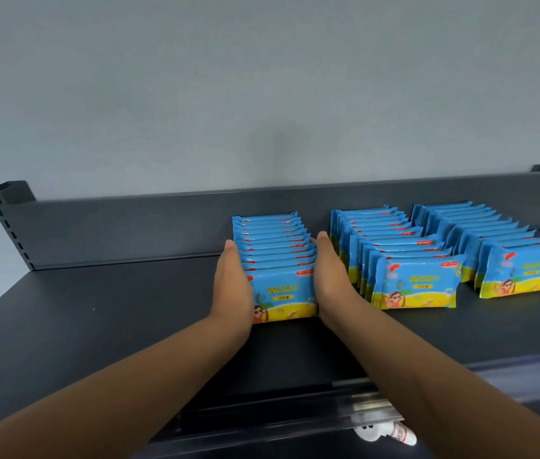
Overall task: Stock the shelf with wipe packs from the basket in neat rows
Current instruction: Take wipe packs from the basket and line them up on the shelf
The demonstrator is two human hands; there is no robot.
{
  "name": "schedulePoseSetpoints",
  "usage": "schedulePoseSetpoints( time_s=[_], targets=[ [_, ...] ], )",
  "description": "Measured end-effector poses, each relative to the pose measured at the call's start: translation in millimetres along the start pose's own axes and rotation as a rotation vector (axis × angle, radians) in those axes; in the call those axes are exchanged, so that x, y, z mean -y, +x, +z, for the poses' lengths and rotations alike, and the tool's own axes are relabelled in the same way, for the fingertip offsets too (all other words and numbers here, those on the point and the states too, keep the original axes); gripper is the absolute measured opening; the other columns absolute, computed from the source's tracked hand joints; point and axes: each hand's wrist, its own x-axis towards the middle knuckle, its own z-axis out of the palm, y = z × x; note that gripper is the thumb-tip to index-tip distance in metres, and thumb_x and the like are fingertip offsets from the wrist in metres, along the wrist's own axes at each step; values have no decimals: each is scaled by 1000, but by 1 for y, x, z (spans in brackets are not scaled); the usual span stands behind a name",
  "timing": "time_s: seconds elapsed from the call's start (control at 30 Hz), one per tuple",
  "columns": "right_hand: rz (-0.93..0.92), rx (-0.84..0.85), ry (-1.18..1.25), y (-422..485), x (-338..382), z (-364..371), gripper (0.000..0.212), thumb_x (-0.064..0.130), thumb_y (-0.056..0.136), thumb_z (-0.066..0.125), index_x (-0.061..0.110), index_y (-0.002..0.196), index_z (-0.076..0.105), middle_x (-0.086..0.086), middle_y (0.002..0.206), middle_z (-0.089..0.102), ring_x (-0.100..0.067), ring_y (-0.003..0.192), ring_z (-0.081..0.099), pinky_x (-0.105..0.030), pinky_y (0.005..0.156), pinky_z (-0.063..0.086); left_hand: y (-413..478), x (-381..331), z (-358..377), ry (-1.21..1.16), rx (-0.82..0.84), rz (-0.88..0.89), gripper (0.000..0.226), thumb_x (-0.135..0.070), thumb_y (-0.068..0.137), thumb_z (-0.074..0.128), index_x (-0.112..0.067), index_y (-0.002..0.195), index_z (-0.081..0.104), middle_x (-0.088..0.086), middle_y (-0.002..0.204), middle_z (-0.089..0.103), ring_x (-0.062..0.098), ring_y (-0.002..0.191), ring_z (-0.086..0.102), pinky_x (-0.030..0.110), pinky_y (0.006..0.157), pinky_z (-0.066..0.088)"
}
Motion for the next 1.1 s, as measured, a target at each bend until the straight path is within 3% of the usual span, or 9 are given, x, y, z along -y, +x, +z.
schedulePoseSetpoints(
  time_s=[0.13, 0.3, 0.6, 0.73, 0.83, 0.9, 1.0, 1.1],
  targets=[
    [10, 36, 21, 4, 1, 3, 55, 63, 103, 37, 24, 114, 73, -3, 101, 80, -22, 96, 77, -47, 99, 57, 1, -8, 0, 41, 4, 11, 55, -58, 105, 33, -20, 114, 72, 5, 100, 80, 23, 88, 78, 41, 85, 60],
    [-10, 8, -10, 9, -5, 4, 51, 61, 104, 37, 25, 115, 72, -1, 101, 80, -20, 96, 77, -47, 100, 56, 3, -4, 1, 43, 3, 30, 56, -58, 105, 32, -20, 121, 70, 6, 108, 78, 27, 98, 76, 51, 99, 55],
    [-75, 24, -45, 7, -5, 3, 51, 61, 103, 39, 25, 115, 72, 0, 103, 80, -18, 96, 77, -46, 98, 57, 9, 2, 2, 44, -47, 38, 55, -58, 104, 34, -19, 115, 72, 8, 102, 79, 29, 93, 77, 51, 95, 57],
    [-305, -94, -237, -1, -5, 1, 39, 54, 106, 40, 26, 114, 66, 5, 104, 75, -9, 98, 72, -42, 93, 59, 8, -9, -1, 151, -110, 119, 41, -42, 107, 38, -15, 99, 68, 8, 87, 79, 24, 79, 78, 37, 73, 61],
    [-553, -236, -544, -7, 2, -1, 44, 49, 106, 39, 20, 131, 59, 6, 116, 69, -11, 108, 66, -42, 96, 56, 9, -23, -5, 248, -126, 255, 23, -23, 101, 50, -11, 88, 66, 5, 80, 75, 20, 72, 73, 35, 65, 59],
    [-634, -256, -684, -11, 10, 0, 52, 53, 103, 35, 19, 136, 57, 3, 122, 67, -15, 113, 64, -44, 97, 55, 12, -32, -6, 395, -99, 350, 21, -21, 99, 51, -13, 88, 67, -3, 78, 73, 15, 74, 71, 33, 64, 58],
    [-749, -206, -962, -15, 24, -3, 40, 44, 106, 37, 17, 126, 60, 1, 117, 65, -17, 108, 61, -34, 91, 51, 11, -44, -4, 851, -31, 584, 23, -31, 101, 45, -23, 102, 67, -9, 91, 71, 1, 81, 68, 19, 65, 54],
    [-909, -241, -1157, -22, 40, -10, 30, 35, 108, 38, 15, 100, 58, -1, 96, 59, -17, 89, 54, -31, 74, 39, 12, -49, 0, 1321, -18, 795, 42, -47, 101, 35, -22, 113, 67, 1, 122, 67, 17, 123, 59, 40, 98, 51]
  ],
)
